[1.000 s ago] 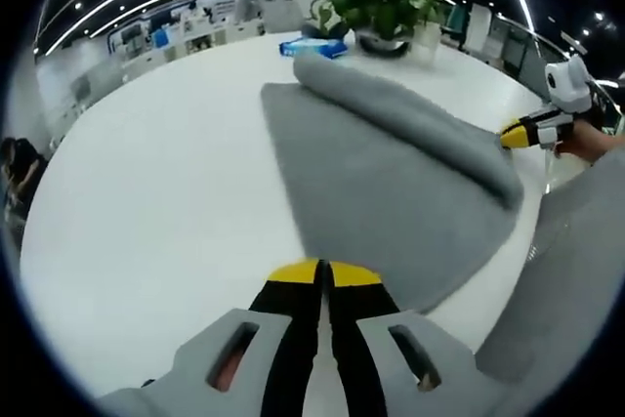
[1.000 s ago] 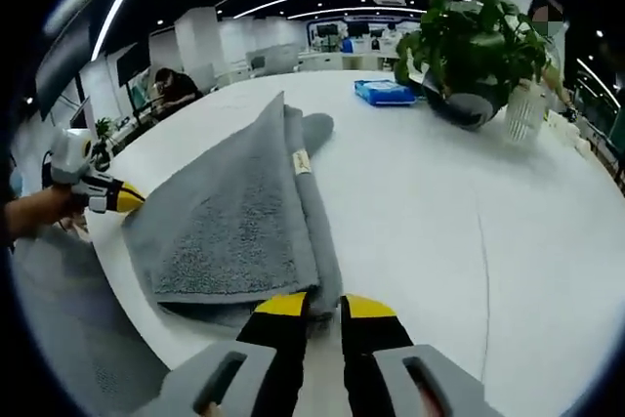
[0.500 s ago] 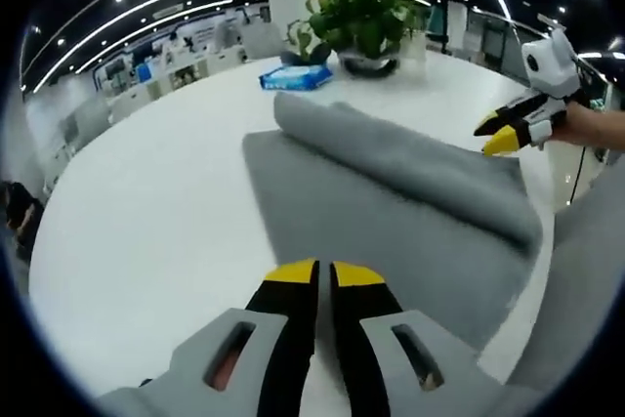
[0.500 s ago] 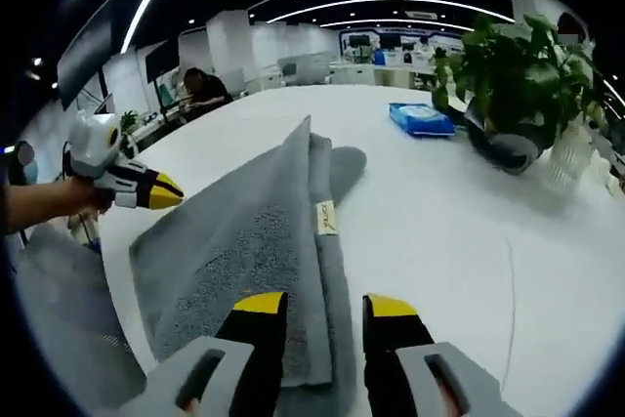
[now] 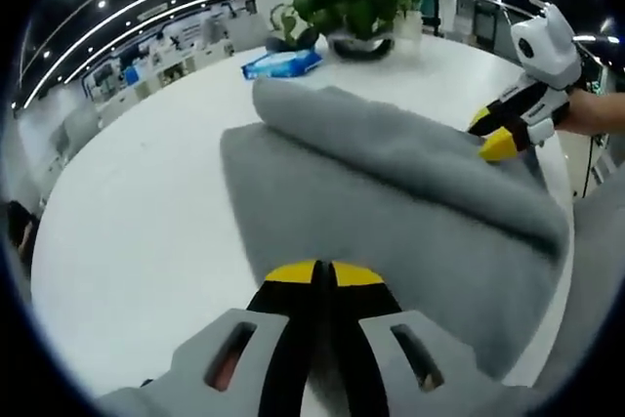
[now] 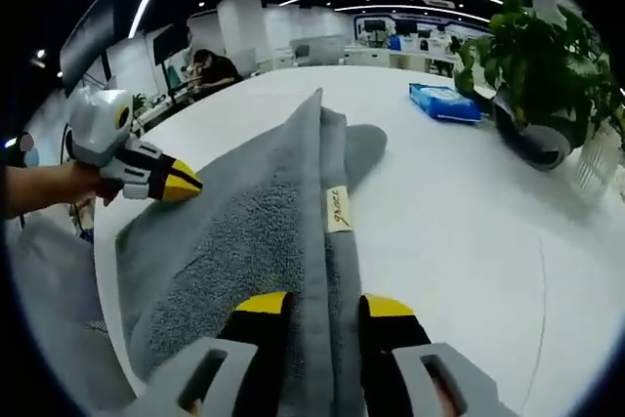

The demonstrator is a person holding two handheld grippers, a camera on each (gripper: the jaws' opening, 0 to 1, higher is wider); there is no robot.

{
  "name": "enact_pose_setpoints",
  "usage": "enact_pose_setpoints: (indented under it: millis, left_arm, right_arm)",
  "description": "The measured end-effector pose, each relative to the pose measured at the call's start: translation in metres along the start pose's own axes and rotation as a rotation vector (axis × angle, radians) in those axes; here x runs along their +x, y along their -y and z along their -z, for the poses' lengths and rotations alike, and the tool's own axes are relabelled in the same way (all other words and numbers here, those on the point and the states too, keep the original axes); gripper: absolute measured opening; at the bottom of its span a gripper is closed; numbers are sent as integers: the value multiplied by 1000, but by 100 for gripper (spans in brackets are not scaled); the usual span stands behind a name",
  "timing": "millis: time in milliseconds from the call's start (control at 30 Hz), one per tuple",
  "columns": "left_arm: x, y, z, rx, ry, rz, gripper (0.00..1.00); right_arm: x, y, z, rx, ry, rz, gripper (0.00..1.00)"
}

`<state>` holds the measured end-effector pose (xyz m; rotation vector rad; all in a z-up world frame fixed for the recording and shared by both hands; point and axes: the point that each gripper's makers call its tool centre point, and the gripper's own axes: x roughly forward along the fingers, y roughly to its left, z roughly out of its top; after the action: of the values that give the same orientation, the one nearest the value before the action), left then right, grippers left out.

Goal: Open the folded towel by lifting each exposed corner and separating the folded layers until the towel lies flat within the target outline without major curled edges

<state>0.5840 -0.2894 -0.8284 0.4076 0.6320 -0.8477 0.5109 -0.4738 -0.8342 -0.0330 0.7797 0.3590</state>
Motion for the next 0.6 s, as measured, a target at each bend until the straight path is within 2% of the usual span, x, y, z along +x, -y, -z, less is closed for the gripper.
enact_pose_setpoints:
  millis: [67, 233, 400, 600]
  left_arm:
    - [0, 0, 1, 15, 18, -8, 2]
    - [0, -3, 0, -40, 35, -22, 1]
    - [-2, -7, 3, -57, 46, -30, 0]
    - [-8, -13, 9, -120, 70, -43, 0]
  right_arm:
    - [1, 1, 0, -32, 2, 22, 20]
    - [2, -5, 0, -37, 4, 26, 9]
    - [1, -4, 1, -29, 7, 42, 7]
    - [-3, -2, 4, -20, 14, 38, 6]
